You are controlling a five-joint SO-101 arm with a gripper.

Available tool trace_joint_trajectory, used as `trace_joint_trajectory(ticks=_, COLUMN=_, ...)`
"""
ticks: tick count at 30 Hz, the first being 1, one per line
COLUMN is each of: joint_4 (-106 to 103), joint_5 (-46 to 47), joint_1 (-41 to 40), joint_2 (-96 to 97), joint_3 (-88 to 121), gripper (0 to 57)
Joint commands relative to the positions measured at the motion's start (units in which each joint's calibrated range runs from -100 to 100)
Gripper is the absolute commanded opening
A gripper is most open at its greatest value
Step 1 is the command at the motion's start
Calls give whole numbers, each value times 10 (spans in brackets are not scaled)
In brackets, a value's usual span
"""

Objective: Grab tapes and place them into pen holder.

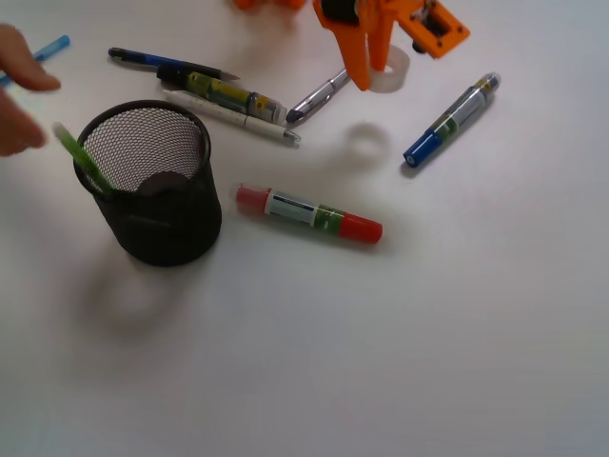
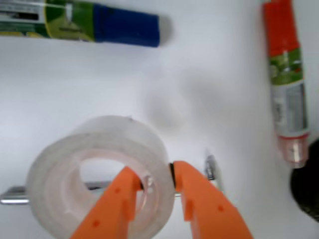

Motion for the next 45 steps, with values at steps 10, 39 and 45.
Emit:
trace_joint_trajectory(ticks=10, joint_4=18, joint_5=212, joint_1=119, joint_2=-34, joint_3=-176, gripper=3)
trace_joint_trajectory(ticks=39, joint_4=-331, joint_5=303, joint_1=357, joint_2=167, joint_3=-234, gripper=3)
trace_joint_trajectory(ticks=45, joint_4=-309, joint_5=301, joint_1=353, joint_2=166, joint_3=-224, gripper=3)
